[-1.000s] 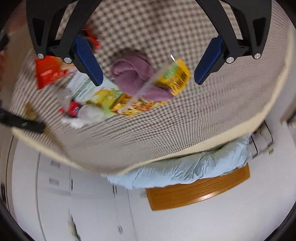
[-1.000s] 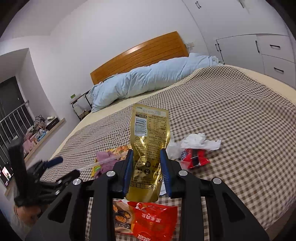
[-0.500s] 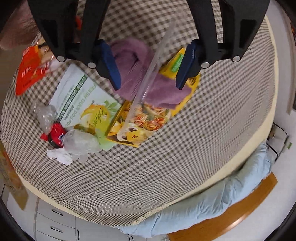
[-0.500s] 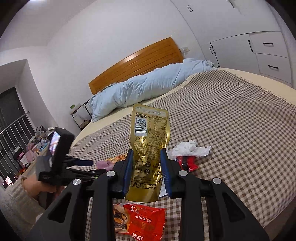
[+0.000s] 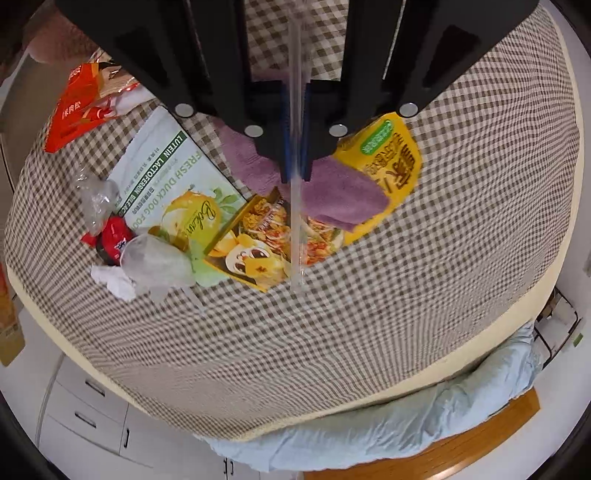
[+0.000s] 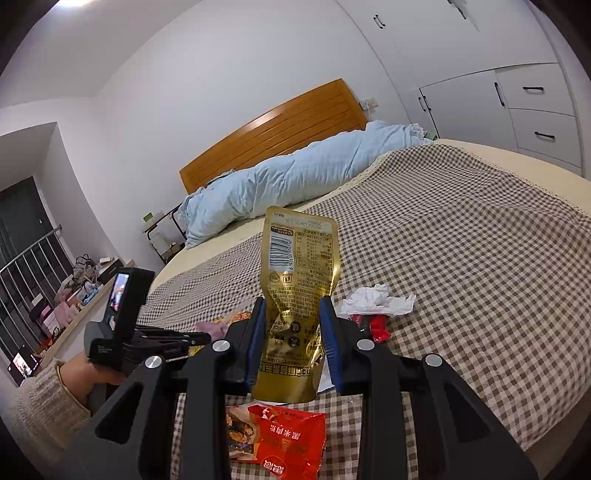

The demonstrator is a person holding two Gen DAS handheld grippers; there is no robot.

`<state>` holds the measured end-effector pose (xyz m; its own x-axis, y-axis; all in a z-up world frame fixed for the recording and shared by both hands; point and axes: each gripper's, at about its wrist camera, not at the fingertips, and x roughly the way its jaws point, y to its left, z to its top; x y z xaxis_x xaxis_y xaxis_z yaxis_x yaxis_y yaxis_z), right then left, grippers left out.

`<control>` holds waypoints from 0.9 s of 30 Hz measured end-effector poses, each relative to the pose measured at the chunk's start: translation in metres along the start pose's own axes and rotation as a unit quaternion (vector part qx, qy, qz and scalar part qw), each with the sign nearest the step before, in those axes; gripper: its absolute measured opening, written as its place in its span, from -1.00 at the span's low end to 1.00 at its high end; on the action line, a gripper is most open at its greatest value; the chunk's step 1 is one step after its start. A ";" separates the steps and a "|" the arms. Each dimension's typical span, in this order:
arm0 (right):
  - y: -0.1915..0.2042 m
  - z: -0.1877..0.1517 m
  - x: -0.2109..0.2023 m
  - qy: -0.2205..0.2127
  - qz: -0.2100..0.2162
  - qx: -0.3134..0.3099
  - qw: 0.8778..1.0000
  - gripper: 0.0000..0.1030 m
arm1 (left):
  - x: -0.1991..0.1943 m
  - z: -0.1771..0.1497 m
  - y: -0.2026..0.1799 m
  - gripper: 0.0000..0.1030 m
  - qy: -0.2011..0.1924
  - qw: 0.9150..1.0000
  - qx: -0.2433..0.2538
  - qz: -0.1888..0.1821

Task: Collect trash
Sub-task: 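Reach the left tool to the clear plastic straw and close on it, then lift the straw off the bed with the left tool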

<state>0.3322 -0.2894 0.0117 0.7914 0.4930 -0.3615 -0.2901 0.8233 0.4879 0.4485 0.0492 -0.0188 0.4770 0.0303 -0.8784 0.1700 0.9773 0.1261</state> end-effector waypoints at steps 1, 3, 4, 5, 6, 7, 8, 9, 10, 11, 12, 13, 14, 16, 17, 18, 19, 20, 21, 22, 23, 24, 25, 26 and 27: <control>0.001 0.000 0.000 0.000 0.001 -0.001 1.000 -0.43 | -0.004 0.001 -0.001 -0.95 -0.006 1.000 0.001 0.001; 0.002 -0.001 -0.001 0.001 0.002 -0.003 1.000 -0.43 | -0.016 -0.001 -0.002 -0.95 -0.022 1.000 0.002 0.000; 0.003 -0.001 -0.001 0.001 0.003 -0.005 1.000 -0.43 | -0.023 -0.002 -0.001 -0.95 -0.029 1.000 0.003 -0.006; 0.004 -0.002 -0.001 0.002 0.004 -0.006 1.000 -0.43 | -0.031 -0.005 -0.004 -0.95 -0.041 0.999 0.007 -0.013; 0.005 -0.002 0.000 0.003 0.006 -0.007 1.000 -0.43 | -0.035 -0.007 -0.006 -0.95 -0.049 0.999 0.012 -0.013; 0.006 -0.002 0.000 0.004 0.007 -0.008 1.000 -0.43 | -0.040 -0.010 -0.008 -0.95 -0.057 0.998 0.016 -0.013; 0.008 -0.003 0.000 0.004 0.008 -0.011 1.000 -0.43 | -0.045 -0.013 -0.010 -0.94 -0.065 0.998 0.020 -0.015; 0.009 -0.004 0.000 0.005 0.008 -0.013 1.000 -0.43 | -0.052 -0.017 -0.013 -0.95 -0.076 0.997 0.023 -0.017; 0.011 -0.004 -0.001 0.005 0.009 -0.017 1.000 -0.43 | -0.059 -0.021 -0.014 -0.94 -0.084 0.996 0.024 -0.018; 0.013 -0.005 -0.001 0.006 0.010 -0.020 1.000 -0.43 | -0.067 -0.027 -0.017 -0.94 -0.095 0.995 0.026 -0.024; 0.015 -0.006 -0.002 0.006 0.011 -0.024 1.000 -0.43 | -0.072 -0.031 -0.018 -0.94 -0.104 0.994 0.027 -0.028; 0.017 -0.007 -0.003 0.007 0.012 -0.026 1.000 -0.43 | -0.078 -0.035 -0.020 -0.94 -0.111 0.993 0.028 -0.030; 0.019 -0.008 -0.004 0.008 0.014 -0.029 0.999 -0.43 | -0.083 -0.038 -0.022 -0.94 -0.118 0.992 0.029 -0.031; 0.024 -0.010 -0.008 0.007 0.019 -0.033 0.999 -0.43 | -0.095 -0.044 -0.027 -0.94 -0.134 0.990 0.029 -0.037; 0.026 -0.011 -0.010 0.006 0.020 -0.035 0.999 -0.43 | -0.099 -0.049 -0.028 -0.94 -0.140 0.989 0.028 -0.039; 0.029 -0.011 -0.012 0.005 0.019 -0.039 0.999 -0.43 | -0.104 -0.054 -0.030 -0.94 -0.145 0.988 0.027 -0.043; 0.033 -0.011 -0.015 0.003 0.018 -0.046 0.999 -0.43 | -0.108 -0.057 -0.031 -0.94 -0.148 0.988 0.027 -0.045; 0.037 -0.012 -0.019 0.000 0.015 -0.054 0.998 -0.43 | -0.114 -0.062 -0.031 -0.94 -0.152 0.987 0.027 -0.046; 0.040 -0.013 -0.021 -0.001 0.015 -0.057 0.998 -0.43 | -0.119 -0.067 -0.032 -0.94 -0.157 0.986 0.027 -0.048; 0.044 -0.014 -0.025 -0.002 0.014 -0.062 0.998 -0.43 | -0.123 -0.073 -0.033 -0.95 -0.162 0.985 0.027 -0.051; 0.047 -0.015 -0.028 -0.004 0.013 -0.066 0.998 -0.43 | -0.128 -0.079 -0.034 -0.94 -0.165 0.984 0.027 -0.056; 0.050 -0.016 -0.032 -0.005 0.012 -0.068 0.998 -0.43 | -0.131 -0.085 -0.037 -0.94 -0.168 0.984 0.029 -0.061; 0.054 -0.018 -0.036 -0.005 0.011 -0.071 0.997 -0.43 | -0.134 -0.089 -0.037 -0.94 -0.169 0.983 0.031 -0.063; 0.057 -0.020 -0.040 -0.006 0.010 -0.074 0.997 -0.43 | -0.137 -0.093 -0.039 -0.94 -0.171 0.983 0.035 -0.063; 0.061 -0.022 -0.044 -0.006 0.008 -0.078 0.997 -0.43 | -0.141 -0.099 -0.042 -0.94 -0.174 0.982 0.040 -0.063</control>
<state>0.2679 -0.2543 0.0397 0.7923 0.5032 -0.3451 -0.3817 0.8500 0.3630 0.2884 0.0245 0.0544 0.7110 -0.1771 -0.6805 0.3075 0.9486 0.0745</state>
